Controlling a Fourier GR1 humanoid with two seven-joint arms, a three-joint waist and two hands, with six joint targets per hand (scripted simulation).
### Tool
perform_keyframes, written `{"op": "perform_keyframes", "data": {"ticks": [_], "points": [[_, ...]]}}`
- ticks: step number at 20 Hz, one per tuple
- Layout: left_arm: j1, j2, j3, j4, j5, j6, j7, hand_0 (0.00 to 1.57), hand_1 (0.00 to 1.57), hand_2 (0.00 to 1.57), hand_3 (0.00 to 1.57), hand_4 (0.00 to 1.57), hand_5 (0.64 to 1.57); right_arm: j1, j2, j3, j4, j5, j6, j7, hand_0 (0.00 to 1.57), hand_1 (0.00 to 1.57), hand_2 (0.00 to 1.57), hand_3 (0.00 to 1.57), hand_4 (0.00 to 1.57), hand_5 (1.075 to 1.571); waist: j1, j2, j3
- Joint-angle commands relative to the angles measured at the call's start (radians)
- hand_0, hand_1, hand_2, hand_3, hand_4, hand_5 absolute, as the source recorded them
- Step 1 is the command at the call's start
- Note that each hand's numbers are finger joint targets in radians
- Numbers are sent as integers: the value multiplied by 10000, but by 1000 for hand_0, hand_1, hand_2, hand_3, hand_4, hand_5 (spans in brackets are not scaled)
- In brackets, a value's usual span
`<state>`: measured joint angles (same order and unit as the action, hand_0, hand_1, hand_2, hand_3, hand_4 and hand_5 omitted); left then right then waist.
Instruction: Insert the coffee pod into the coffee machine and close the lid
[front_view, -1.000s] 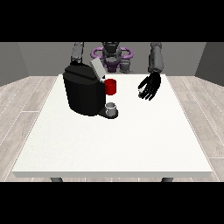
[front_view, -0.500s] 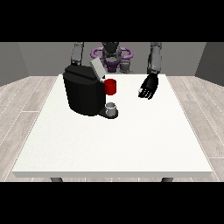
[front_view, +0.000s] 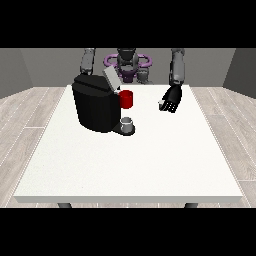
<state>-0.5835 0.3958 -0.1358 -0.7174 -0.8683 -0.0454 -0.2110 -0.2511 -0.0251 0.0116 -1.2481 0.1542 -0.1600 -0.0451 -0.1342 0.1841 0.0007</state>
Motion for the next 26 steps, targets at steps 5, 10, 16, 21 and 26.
{"op": "perform_keyframes", "data": {"ticks": [5,10,16,21,26], "points": [[-238,-657,708,124,715,-146,-759,1420,1420,1402,1332,494,1571,127,-106,66,183,529,-425,680,0,0,0,0,0,1571,191,-639,-12],[-1198,-396,954,-76,965,-1690,-551,1420,1420,1410,1332,518,1571,167,-168,-138,921,439,-325,-234,0,0,0,0,0,1571,242,-767,-5],[-2015,-890,669,-774,939,-3031,287,1402,1402,1390,1329,542,1571,-245,110,-172,1486,516,-599,113,0,0,0,0,0,1571,539,-1440,-5],[-2046,-753,1064,-506,758,-2700,630,1402,1402,1390,1329,542,1571,452,204,254,608,492,-222,218,0,0,0,0,0,1571,-293,-1575,-8],[-3047,-537,1271,-876,1089,-3783,567,1340,1340,1372,1351,562,1571,86,-43,-40,658,128,178,25,0,0,0,0,0,1571,-325,-1676,-7]]}}
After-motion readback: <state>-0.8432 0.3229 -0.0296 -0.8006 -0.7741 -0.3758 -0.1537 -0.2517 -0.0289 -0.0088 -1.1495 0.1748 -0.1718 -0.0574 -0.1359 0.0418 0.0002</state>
